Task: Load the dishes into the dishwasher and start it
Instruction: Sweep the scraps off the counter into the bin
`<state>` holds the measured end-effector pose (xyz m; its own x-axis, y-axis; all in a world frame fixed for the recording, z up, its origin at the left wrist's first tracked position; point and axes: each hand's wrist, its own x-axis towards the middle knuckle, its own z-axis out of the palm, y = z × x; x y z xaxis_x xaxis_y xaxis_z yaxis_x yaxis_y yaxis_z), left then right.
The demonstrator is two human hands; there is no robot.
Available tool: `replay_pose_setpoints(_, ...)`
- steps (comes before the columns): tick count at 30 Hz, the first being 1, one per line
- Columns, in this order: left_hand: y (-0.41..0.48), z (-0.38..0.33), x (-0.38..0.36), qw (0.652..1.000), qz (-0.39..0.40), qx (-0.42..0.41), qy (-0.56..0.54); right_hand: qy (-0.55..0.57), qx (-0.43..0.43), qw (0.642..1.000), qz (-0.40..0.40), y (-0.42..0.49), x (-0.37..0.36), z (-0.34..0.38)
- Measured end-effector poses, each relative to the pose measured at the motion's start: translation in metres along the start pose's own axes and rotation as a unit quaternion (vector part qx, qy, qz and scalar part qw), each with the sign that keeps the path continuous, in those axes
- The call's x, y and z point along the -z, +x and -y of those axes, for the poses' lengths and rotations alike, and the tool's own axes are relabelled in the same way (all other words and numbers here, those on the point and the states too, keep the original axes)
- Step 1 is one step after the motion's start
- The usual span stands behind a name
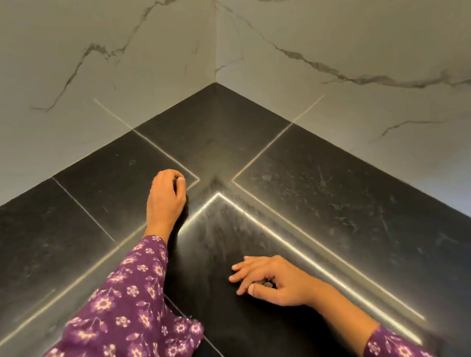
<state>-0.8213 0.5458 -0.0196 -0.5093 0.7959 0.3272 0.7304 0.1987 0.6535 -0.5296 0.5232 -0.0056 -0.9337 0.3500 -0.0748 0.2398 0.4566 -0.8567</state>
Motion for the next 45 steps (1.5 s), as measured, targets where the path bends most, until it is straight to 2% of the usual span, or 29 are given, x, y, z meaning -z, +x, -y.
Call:
replay_pose_setpoints(2,-0.009,-0.007,0.004,0.999,0.018,0.010,-0.044,0.080,-0.025,0.996,-0.032,-0.015,-0.005,0.008)
replay_pose_setpoints(3,-0.018,-0.013,0.007,0.997,0.027,0.013,-0.065,0.140,-0.047,0.986,-0.074,-0.023,-0.007,0.014)
replay_pose_setpoints(5,-0.041,-0.028,0.012,0.994,0.037,0.016,-0.100,0.226,-0.089,0.946,-0.213,-0.040,-0.006,0.020)
replay_pose_setpoints(7,-0.072,-0.046,0.016,0.988,0.046,0.029,-0.141,0.202,-0.138,0.897,-0.367,-0.055,-0.012,0.018)
replay_pose_setpoints(9,-0.109,-0.064,0.023,0.980,0.050,0.069,-0.179,0.115,-0.198,0.872,-0.432,-0.062,-0.028,0.020)
replay_pose_setpoints(12,-0.162,-0.083,0.031,0.959,0.039,0.153,-0.234,0.010,-0.252,0.885,-0.391,-0.052,-0.060,0.028)
replay_pose_setpoints(17,-0.209,-0.084,0.034,0.918,0.007,0.256,-0.304,-0.160,-0.224,0.899,-0.341,-0.018,-0.087,0.031)
replay_pose_setpoints(22,-0.219,-0.080,0.043,0.923,0.030,0.220,-0.314,-0.271,-0.204,0.881,-0.328,-0.007,-0.091,0.030)
replay_pose_setpoints(26,-0.223,-0.077,0.043,0.939,0.044,0.179,-0.292,-0.266,-0.185,0.877,-0.354,-0.007,-0.089,0.029)
replay_pose_setpoints(31,-0.224,-0.073,0.042,0.941,0.051,0.168,-0.288,-0.273,-0.185,0.866,-0.375,-0.003,-0.088,0.029)
replay_pose_setpoints(34,-0.226,-0.073,0.043,0.937,0.054,0.173,-0.299,-0.321,-0.187,0.855,-0.363,-0.002,-0.087,0.034)
replay_pose_setpoints(36,-0.225,-0.073,0.044,0.932,0.058,0.183,-0.308,-0.315,-0.213,0.858,-0.346,0.003,-0.083,0.034)
replay_pose_setpoints(41,-0.210,-0.077,0.049,0.877,0.071,0.277,-0.385,-0.373,-0.239,0.854,-0.273,0.014,-0.064,0.035)
replay_pose_setpoints(43,-0.205,-0.082,0.052,0.839,0.076,0.326,-0.429,-0.240,-0.259,0.883,-0.309,0.010,-0.051,0.049)
replay_pose_setpoints(44,-0.204,-0.085,0.053,0.811,0.080,0.349,-0.462,-0.158,-0.256,0.880,-0.368,0.007,-0.045,0.055)
replay_pose_setpoints(45,-0.204,-0.089,0.054,0.780,0.085,0.371,-0.497,-0.089,-0.254,0.861,-0.432,0.003,-0.040,0.064)
